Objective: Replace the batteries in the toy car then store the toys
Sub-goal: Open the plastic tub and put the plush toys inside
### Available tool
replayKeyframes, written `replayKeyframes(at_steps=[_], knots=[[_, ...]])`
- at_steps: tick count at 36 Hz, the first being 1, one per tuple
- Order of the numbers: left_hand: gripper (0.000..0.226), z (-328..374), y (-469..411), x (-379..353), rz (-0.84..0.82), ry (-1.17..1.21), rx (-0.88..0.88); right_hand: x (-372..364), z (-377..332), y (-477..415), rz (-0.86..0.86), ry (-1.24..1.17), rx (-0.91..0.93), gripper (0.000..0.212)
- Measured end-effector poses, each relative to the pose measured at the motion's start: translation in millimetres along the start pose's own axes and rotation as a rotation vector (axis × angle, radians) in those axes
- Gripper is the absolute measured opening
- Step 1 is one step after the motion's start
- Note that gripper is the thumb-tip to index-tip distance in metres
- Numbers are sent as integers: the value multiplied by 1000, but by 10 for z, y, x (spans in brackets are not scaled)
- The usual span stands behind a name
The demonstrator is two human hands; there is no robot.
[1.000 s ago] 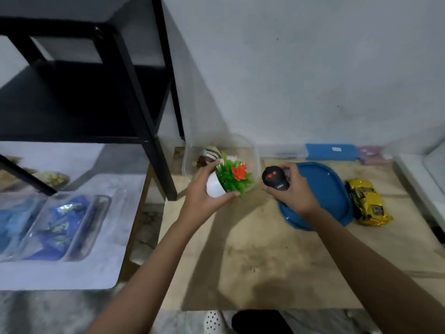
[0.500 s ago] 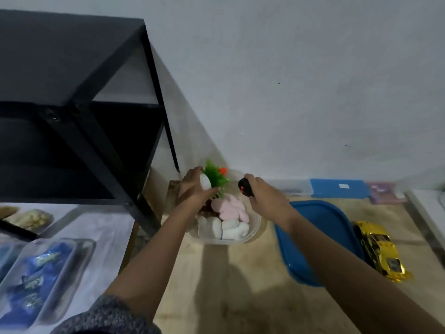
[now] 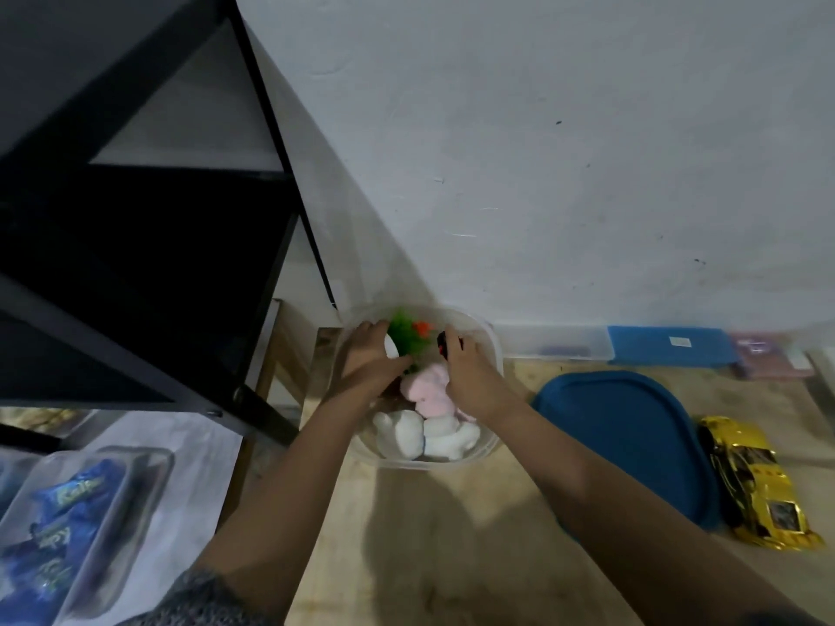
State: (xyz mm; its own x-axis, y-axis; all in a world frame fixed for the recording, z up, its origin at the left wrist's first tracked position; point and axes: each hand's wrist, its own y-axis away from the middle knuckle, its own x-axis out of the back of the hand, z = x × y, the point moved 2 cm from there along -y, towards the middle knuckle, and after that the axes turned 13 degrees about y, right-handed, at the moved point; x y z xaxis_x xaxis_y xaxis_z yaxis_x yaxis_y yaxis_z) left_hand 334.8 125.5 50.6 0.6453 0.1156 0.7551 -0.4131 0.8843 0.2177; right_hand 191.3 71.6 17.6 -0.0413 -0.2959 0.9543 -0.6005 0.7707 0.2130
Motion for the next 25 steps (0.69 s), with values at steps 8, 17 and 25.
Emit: replayKeyframes(at_steps=[8,17,25], knots=[[65,-57,-101,-65,31,129,39,-21,28,-36,-34,-150,-46,72],[66,-84,-263,-83,30,23,17,123,11,-51,20,-241,-132,69],[71,-137,-351,-123,-104,242,161,83,75,-117,8,-190,-149,54]])
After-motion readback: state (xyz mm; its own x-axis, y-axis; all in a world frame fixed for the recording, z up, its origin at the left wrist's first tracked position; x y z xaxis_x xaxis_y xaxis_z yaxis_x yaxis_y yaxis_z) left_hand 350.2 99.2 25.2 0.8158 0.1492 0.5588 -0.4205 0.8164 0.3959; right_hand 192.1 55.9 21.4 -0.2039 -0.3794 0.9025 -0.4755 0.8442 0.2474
